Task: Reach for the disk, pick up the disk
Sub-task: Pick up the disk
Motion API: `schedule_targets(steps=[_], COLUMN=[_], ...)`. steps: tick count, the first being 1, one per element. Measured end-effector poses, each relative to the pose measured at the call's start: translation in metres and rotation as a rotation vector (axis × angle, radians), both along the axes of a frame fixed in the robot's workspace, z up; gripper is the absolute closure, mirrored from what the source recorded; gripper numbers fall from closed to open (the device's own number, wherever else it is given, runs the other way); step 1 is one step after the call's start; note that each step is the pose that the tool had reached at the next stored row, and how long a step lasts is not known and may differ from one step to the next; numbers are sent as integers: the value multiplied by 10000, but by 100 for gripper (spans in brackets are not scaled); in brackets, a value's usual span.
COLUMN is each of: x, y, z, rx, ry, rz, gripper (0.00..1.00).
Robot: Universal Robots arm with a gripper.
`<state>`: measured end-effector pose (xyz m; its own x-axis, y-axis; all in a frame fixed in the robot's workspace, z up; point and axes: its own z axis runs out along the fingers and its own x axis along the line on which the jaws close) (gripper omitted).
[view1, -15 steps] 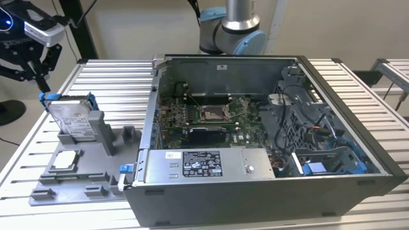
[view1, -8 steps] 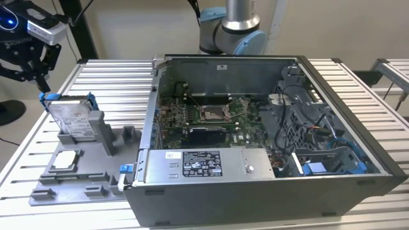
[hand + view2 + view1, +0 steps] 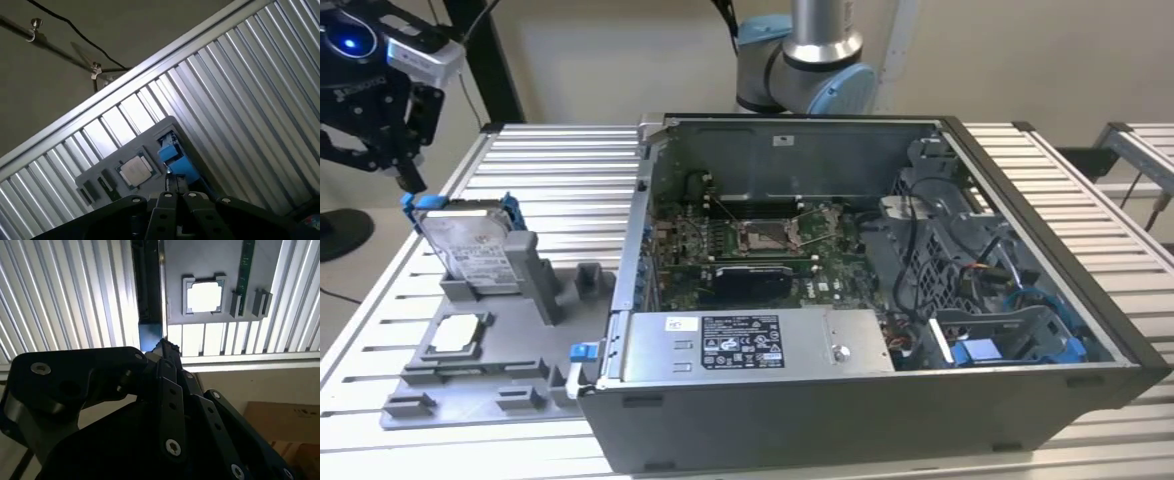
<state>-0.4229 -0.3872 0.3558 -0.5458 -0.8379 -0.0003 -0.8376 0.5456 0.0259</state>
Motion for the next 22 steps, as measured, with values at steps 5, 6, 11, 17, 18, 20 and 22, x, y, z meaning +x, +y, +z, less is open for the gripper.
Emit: schedule_targets(steps=[5,6,11,17,18,20,22], x=[1,0,0,-1,-2,-2,-2], y=[0,0,8,14,14,14,15], z=[-2,-2,-1,-2,-2,-2,-2], rx=[3,4,8,13,14,16,18], ry=[-112,-114,-113,-113,-112,-112,-113], rz=[838,992,1873,2861,3027,3380,3745], gripper=[100,100,100,100,100,100,100])
